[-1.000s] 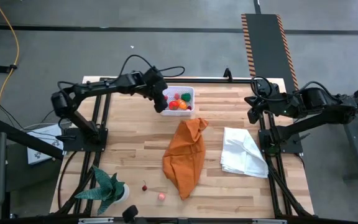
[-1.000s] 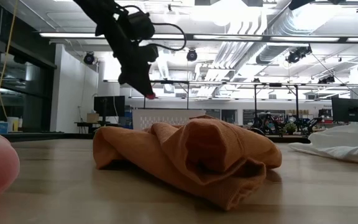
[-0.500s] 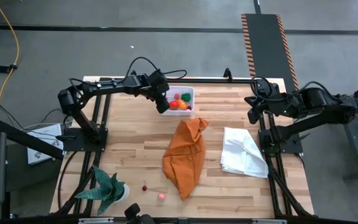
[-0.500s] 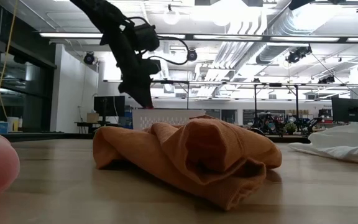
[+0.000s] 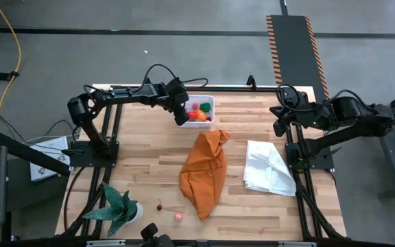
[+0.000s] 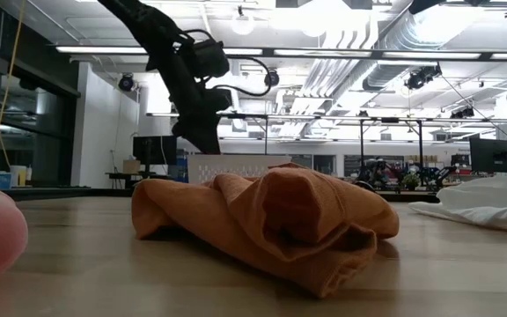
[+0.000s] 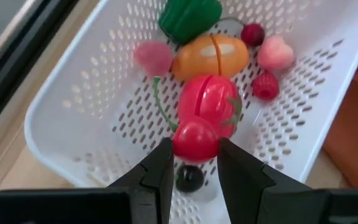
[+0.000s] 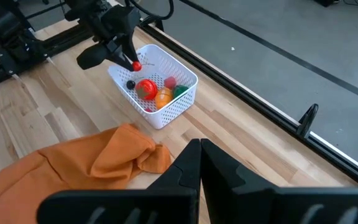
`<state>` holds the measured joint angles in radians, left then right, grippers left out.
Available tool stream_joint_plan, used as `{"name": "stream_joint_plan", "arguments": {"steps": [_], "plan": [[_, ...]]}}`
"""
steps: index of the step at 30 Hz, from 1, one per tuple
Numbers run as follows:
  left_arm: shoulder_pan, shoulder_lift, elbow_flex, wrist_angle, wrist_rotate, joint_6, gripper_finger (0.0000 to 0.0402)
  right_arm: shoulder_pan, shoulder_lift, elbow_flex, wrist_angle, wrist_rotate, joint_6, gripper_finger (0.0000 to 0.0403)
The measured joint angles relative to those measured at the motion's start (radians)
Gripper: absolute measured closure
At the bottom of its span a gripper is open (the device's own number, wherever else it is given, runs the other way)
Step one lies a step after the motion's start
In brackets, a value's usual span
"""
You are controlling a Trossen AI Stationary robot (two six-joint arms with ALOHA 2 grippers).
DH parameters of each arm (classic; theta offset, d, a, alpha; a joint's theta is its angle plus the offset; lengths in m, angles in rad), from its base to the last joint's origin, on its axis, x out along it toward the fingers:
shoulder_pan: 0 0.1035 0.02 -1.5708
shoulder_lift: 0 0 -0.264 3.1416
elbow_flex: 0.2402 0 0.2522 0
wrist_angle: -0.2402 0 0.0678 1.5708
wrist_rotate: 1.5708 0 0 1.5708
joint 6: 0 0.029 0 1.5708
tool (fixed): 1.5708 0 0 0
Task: Pick and placing Produce into tupperware
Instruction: Put the top red cherry into the white basket, then put the pink peach into the white basket
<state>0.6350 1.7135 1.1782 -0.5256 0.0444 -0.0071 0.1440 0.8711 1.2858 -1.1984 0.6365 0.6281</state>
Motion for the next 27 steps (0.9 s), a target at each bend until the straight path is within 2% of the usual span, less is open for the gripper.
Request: {"name": "stream_joint_plan", "arguments": {"steps": [18,27], "plan": [[0.000,0.008,0.001,0.004,-0.004,0.014,0.0304,0.000,0.000,0.000,0.001,0.000,0.000,0.0402],[0.000,0.008,0.001,0.005,-0.004,0.013,0.0246,0.000,0.000,0.000,0.001,0.000,0.000,0.0402]]}}
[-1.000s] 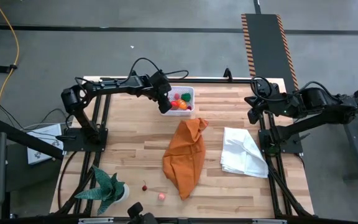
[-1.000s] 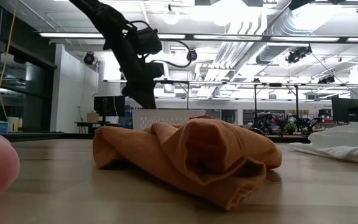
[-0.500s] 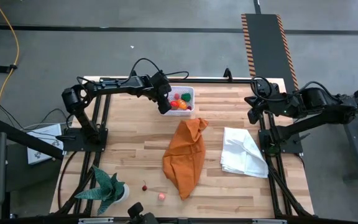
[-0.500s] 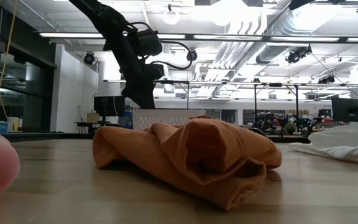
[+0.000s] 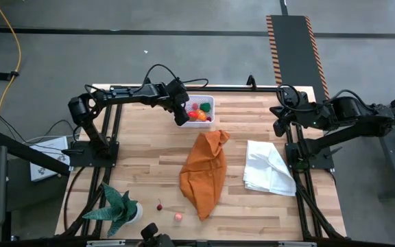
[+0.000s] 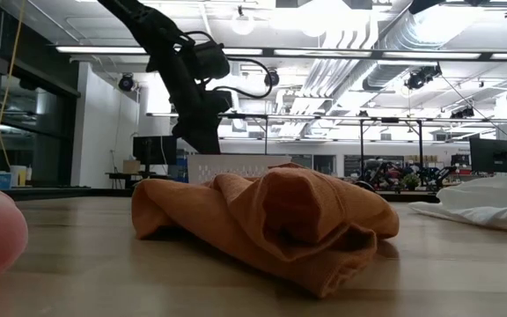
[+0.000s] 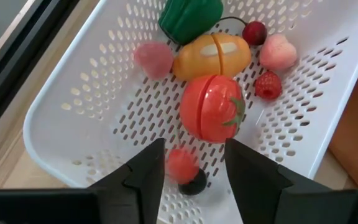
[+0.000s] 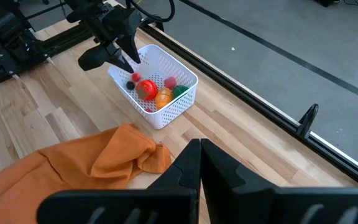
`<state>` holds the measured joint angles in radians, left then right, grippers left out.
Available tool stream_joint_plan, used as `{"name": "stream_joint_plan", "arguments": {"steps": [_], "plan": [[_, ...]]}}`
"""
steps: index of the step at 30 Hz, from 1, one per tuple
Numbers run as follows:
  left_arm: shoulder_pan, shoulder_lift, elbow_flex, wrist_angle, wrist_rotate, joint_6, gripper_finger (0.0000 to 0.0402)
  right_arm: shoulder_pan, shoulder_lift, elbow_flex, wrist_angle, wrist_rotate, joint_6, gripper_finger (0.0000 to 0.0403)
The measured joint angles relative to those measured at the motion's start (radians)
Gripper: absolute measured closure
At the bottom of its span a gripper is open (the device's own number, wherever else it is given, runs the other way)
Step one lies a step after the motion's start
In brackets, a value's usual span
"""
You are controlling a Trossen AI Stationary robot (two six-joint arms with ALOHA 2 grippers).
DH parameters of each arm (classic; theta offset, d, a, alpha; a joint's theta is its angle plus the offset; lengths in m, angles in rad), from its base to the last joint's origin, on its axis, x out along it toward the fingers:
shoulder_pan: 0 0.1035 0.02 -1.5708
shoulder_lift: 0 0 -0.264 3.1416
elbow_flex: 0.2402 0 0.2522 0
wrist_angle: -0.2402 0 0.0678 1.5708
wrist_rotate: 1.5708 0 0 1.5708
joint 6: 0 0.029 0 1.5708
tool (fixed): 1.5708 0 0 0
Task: Pick and placing Produce into tupperware
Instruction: Put the pink peach into the white basket
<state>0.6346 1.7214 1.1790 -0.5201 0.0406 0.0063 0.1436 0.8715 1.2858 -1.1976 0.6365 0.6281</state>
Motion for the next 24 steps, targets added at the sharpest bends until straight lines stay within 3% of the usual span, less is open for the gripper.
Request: {"name": "stream_joint_plan", "arguments": {"steps": [5,17,24], "plan": [[0.000,0.000,0.000,0.001,0.000,0.000,0.0243,0.000,0.000,0.000,0.000,0.000,0.000,0.0402],[0.000,-0.001,0.000,0.000,0.061,-0.004,0.0279,0.000,0.000,0.000,0.000,0.000,-0.006,0.0402],[-0.001,-0.001,0.069,-0.053,0.069,-0.019,0.0287,0.000,0.000,0.000,0.000,0.000,-0.008,0.0402]]}}
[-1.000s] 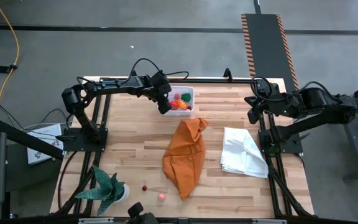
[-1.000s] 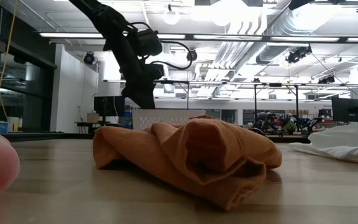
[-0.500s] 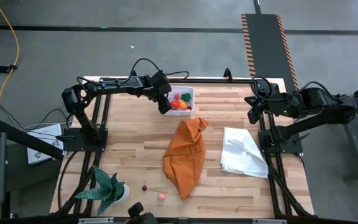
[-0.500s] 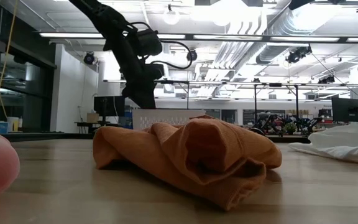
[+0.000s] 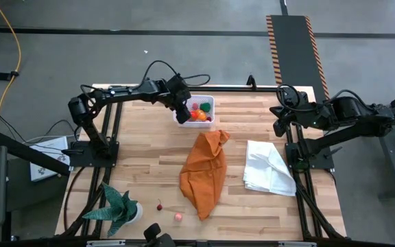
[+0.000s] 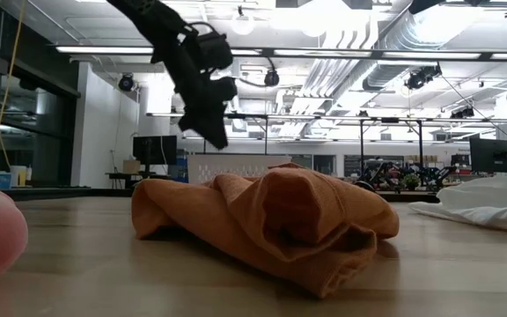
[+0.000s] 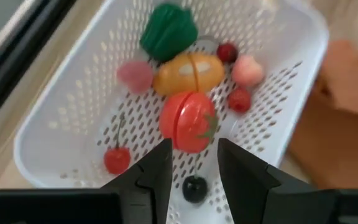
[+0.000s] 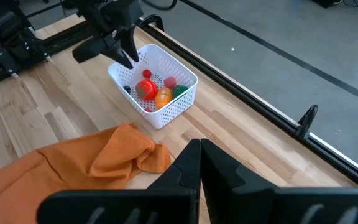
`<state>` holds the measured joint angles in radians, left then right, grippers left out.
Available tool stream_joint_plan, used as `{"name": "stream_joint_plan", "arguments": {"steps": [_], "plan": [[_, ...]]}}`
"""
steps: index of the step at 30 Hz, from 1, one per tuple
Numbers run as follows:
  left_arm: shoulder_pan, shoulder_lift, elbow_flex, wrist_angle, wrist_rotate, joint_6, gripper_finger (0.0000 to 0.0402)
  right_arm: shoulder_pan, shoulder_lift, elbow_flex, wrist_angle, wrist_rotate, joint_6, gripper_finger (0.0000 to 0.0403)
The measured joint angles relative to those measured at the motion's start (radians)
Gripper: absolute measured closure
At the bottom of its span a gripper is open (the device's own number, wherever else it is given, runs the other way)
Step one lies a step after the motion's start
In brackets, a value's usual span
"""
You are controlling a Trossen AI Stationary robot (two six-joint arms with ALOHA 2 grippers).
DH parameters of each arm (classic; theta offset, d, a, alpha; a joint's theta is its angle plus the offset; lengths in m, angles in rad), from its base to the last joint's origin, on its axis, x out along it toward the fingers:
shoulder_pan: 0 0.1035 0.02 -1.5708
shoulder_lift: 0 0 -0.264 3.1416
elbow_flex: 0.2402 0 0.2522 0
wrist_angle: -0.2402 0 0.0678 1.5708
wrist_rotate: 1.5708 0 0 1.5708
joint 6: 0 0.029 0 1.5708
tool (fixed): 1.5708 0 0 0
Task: Pick and placing Produce into tupperware
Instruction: Put the pink peach into the white basket
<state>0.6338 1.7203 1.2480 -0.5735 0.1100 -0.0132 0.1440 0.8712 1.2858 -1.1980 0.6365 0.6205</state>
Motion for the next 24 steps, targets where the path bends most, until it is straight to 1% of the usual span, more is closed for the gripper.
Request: {"name": "stream_joint_plan", "arguments": {"steps": [7,12,20,24], "plan": [[-0.007,-0.001,0.122,-0.082,0.072,0.008,0.0287,0.000,0.000,0.000,0.000,0.000,0.008,0.0402],[-0.037,-0.001,0.190,-0.186,0.092,0.076,0.0287,0.000,0.000,0.000,0.000,0.000,0.008,0.0402],[-0.127,-0.001,0.232,-0.356,0.092,0.176,0.0287,0.000,0.000,0.000,0.000,0.002,0.011,0.0402],[-0.170,-0.011,0.236,-0.408,0.092,0.211,0.0287,0.000,0.000,0.000,0.001,0.003,0.019,0.0402]]}}
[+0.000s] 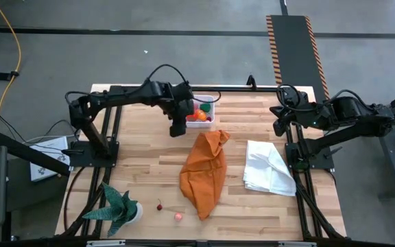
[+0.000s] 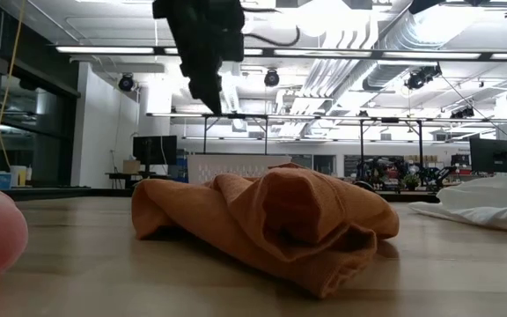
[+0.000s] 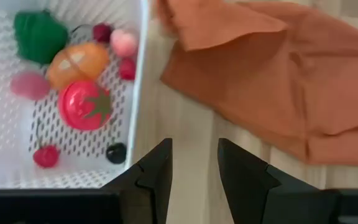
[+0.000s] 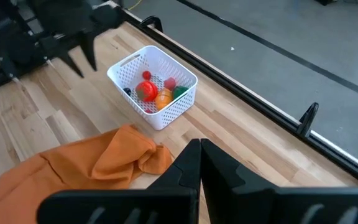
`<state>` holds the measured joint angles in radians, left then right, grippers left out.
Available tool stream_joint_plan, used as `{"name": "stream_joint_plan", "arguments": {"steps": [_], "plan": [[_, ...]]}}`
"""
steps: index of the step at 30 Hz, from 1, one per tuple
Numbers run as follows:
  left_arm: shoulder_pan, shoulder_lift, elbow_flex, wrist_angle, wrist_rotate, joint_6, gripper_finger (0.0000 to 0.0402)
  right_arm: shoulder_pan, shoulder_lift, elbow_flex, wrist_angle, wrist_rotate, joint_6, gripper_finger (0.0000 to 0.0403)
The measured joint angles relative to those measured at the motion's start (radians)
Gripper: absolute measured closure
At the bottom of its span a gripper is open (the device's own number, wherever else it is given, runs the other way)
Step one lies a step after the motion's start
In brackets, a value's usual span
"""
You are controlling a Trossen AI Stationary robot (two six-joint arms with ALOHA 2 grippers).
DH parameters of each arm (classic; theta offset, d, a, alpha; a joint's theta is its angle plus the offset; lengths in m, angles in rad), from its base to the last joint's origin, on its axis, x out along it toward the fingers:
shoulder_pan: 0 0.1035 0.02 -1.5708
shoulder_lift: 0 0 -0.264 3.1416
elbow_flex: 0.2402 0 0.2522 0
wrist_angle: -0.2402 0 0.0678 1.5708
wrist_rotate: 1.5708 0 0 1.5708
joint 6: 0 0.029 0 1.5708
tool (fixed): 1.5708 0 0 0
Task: Pick and placing Produce into tupperware
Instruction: Put the pink peach into the white basket
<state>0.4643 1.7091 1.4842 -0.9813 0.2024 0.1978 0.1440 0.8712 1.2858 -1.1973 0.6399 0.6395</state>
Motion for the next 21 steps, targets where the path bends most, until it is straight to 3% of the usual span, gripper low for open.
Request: {"name": "stream_joint_plan", "arguments": {"steps": [21], "plan": [[-0.161,-0.260,0.001,-0.150,-0.009,-0.050,0.0287,0.000,0.000,0.000,0.002,0.023,0.035,0.0402]]}}
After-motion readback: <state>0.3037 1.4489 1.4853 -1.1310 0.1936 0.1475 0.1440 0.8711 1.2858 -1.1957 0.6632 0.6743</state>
